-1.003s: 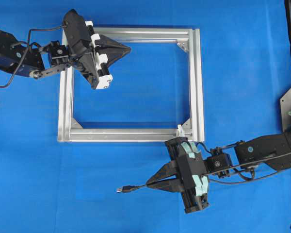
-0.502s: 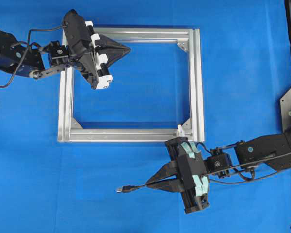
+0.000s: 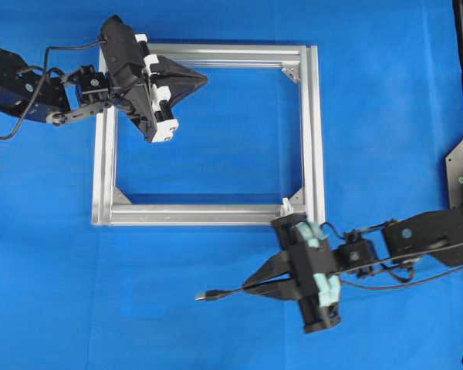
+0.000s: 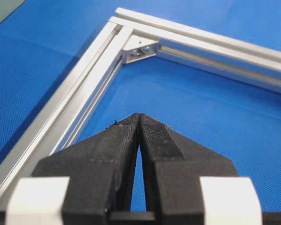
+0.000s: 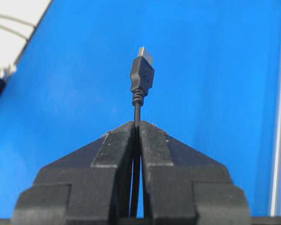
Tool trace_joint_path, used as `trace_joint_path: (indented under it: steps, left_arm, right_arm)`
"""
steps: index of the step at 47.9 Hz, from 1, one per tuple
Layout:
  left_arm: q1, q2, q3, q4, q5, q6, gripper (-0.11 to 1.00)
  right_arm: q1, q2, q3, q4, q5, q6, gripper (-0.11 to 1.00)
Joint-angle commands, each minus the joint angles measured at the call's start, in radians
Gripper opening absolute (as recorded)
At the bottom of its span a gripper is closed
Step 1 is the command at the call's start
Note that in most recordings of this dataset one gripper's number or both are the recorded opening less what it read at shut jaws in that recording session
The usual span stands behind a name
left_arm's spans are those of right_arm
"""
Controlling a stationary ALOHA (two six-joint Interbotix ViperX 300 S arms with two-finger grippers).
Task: Insert the wire through the string loop located on the right side.
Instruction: 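Lift the cable and carry it right toward the white zip-tie loop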
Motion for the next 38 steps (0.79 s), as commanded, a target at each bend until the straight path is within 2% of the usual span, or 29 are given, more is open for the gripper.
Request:
trace_joint_path:
  steps: [1, 25, 38]
  left_arm:
    - [-0.006, -0.034, -0.008, 0.003, -0.006, 0.002, 0.0]
    - [-0.012, -0.034, -0.006, 0.003, -0.005, 0.002, 0.0]
    - [-0.015, -0.034, -0.009, 0.003, -0.006, 0.002, 0.0]
  right_arm:
    - [0.008, -0.063, 0.043, 0.002, -0.018, 0.0, -0.03]
    - [0.029, -0.344, 0.357, 0.02, -0.014, 0.005, -0.03]
    - [0.029, -0.528, 0.486, 0.02, 0.106, 0.005, -0.03]
